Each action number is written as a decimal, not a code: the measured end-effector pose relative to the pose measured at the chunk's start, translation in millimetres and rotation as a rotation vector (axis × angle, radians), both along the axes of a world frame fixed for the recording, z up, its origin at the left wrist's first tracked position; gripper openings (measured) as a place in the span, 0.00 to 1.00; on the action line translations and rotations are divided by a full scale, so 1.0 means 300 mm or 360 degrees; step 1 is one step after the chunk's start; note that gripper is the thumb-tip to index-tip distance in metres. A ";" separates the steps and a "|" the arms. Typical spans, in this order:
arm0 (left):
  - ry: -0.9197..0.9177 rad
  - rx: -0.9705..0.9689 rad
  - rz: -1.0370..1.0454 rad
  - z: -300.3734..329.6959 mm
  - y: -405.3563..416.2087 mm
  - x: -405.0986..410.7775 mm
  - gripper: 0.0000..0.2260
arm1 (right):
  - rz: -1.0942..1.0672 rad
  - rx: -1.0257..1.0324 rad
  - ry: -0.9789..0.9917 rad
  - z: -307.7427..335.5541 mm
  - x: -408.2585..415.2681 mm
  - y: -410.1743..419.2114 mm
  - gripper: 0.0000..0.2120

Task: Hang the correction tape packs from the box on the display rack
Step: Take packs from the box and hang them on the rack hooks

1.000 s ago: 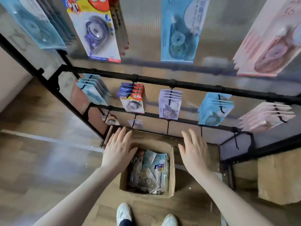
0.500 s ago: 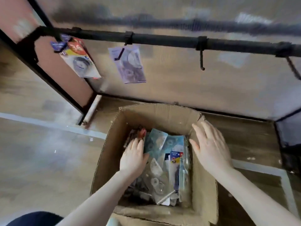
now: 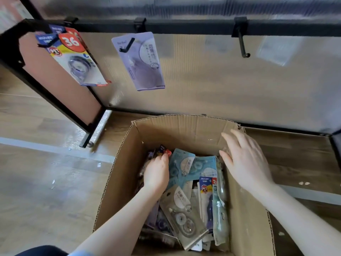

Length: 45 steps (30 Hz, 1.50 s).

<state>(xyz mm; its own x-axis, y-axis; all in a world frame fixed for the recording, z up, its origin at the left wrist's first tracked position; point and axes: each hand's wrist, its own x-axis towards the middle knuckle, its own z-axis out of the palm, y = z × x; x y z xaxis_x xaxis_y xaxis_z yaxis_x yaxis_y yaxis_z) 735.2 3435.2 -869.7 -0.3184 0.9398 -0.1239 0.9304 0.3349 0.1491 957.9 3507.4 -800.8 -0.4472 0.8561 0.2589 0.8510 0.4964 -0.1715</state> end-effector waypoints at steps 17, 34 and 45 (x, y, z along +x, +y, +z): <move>-0.0126 -0.0282 -0.0569 -0.071 -0.045 0.005 0.14 | 0.0022 -0.0004 -0.0003 -0.009 0.024 -0.005 0.19; 0.0036 -0.0523 -0.0231 -0.027 0.006 -0.021 0.42 | 0.0025 0.0047 -0.0026 -0.021 0.023 0.004 0.19; -0.0581 -0.0731 -0.0070 0.019 -0.043 -0.006 0.41 | -0.0001 -0.0046 -0.0083 -0.003 0.016 -0.004 0.18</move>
